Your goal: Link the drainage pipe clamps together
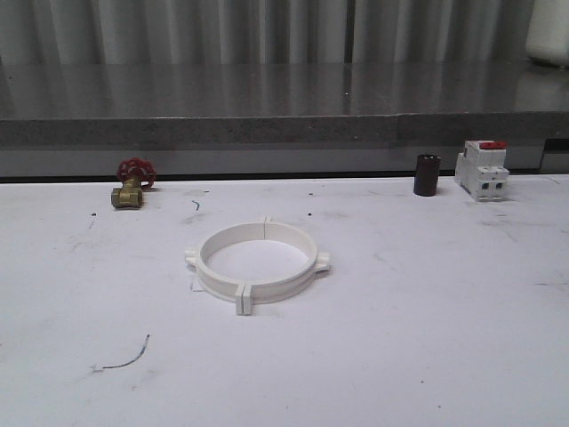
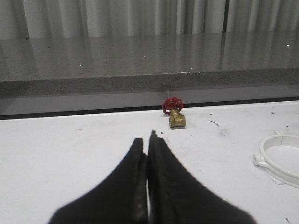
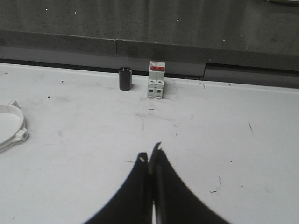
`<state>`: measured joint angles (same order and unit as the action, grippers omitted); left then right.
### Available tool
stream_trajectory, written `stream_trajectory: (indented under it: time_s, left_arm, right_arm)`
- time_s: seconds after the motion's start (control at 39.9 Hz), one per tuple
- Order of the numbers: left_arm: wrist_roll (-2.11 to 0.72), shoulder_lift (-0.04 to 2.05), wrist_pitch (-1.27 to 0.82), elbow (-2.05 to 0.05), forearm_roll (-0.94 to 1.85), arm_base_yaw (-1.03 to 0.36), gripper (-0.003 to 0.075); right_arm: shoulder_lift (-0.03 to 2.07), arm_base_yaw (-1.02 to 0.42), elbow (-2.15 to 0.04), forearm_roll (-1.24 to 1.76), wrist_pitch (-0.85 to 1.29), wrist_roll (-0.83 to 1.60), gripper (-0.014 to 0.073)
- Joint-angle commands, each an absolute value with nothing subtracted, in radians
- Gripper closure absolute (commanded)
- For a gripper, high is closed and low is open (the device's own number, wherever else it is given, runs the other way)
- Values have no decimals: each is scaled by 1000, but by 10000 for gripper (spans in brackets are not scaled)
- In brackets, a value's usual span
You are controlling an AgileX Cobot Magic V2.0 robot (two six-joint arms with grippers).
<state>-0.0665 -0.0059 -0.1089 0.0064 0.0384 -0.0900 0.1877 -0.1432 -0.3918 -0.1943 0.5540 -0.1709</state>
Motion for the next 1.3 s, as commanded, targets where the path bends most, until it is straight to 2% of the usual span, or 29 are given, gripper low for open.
stream_trajectory:
  time_s: [0.0, 0.23, 0.3, 0.5, 0.7, 1.28]
  left_arm:
    - [-60, -27, -34, 8, 41, -87, 741]
    - [-60, -27, -34, 8, 41, -87, 741]
    - [-60, -27, -34, 8, 41, -87, 741]
    - [-60, -27, -34, 8, 41, -87, 741]
    - [-60, -25, -34, 8, 41, -87, 741]
    - [-60, -25, -34, 8, 41, -87, 741]
  right_arm:
    - [199, -138, -418, -214, 477, -163, 707]
    - [199, -138, -417, -226, 472, -162, 707]
    - [188, -138, -386, -231, 411, -158, 707]
    - [78, -89, -147, -53, 168, -34, 707]
    - [-29, -25, 20, 32, 109, -29, 707]
    - [-26, -25, 25, 33, 124, -31, 707]
